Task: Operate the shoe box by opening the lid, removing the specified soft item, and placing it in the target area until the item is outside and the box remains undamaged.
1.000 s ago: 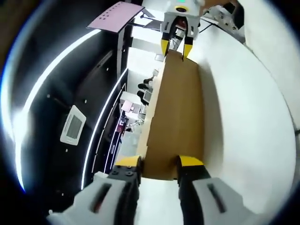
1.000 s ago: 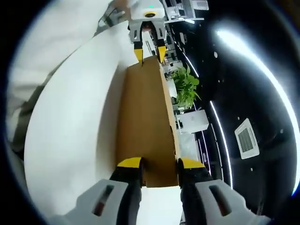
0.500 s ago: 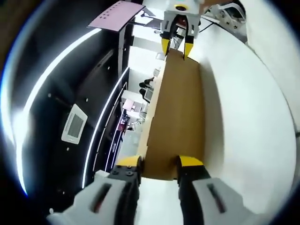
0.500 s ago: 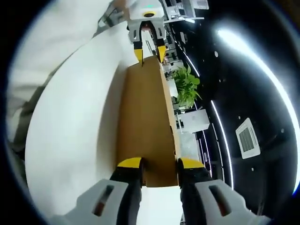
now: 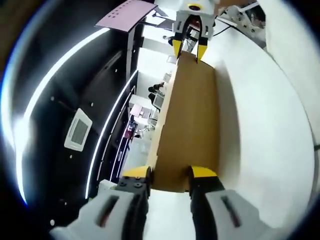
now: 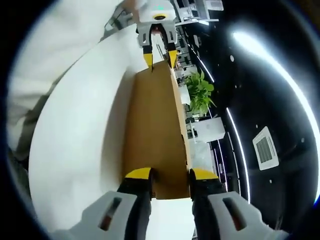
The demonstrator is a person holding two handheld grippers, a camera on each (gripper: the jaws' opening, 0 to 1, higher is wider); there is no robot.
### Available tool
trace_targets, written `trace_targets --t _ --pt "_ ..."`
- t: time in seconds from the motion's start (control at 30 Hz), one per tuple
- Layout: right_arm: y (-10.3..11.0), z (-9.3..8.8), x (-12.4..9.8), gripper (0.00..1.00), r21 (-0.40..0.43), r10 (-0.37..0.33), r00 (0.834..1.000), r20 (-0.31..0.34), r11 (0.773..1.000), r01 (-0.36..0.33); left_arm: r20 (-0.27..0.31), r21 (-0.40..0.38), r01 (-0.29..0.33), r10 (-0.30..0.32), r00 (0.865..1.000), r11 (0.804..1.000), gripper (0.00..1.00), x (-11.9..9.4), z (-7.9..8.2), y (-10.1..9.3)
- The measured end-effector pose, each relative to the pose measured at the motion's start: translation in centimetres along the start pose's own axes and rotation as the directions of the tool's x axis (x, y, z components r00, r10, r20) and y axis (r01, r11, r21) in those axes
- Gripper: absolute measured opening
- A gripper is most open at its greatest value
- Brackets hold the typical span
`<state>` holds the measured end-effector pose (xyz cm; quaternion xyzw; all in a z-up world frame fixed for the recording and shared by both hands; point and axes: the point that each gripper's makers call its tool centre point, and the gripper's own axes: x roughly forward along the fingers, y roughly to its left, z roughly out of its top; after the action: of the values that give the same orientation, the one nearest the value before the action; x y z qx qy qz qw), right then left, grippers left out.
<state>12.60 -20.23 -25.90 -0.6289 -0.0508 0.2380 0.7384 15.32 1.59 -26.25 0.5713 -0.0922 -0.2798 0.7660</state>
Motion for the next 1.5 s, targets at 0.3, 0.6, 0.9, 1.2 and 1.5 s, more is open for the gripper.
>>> trace_targets --t 0.3,0.6,0.9,1.2,1.5 --pt "0.0 -0.2 -0.1 0.28 0.002 -0.005 1.0 0.0 1.0 0.005 -0.008 -0.065 -0.01 0.01 1.0 0.998 0.31 0.1 0.1 0.1" --pt "-0.4 -0.2 -0.3 0.28 0.017 -0.014 1.0 0.009 1.0 0.014 -0.007 -0.119 -0.012 0.011 1.0 0.993 0.32 0.0 0.2 0.6" --pt "-0.7 -0.1 -0.3 0.28 0.04 -0.012 1.0 0.021 0.999 0.011 -0.001 -0.145 -0.021 0.022 1.0 0.989 0.33 0.1 0.1 0.8" --pt "-0.8 0.1 -0.4 0.28 0.063 -0.017 0.999 0.031 0.998 0.015 0.01 -0.163 -0.02 0.022 1.0 0.986 0.33 -0.1 0.1 0.9" --pt "-1.1 0.0 -0.6 0.28 0.101 -0.002 1.0 0.021 0.995 0.0 0.012 -0.195 -0.022 0.025 1.0 0.981 0.34 -0.1 0.2 1.1"
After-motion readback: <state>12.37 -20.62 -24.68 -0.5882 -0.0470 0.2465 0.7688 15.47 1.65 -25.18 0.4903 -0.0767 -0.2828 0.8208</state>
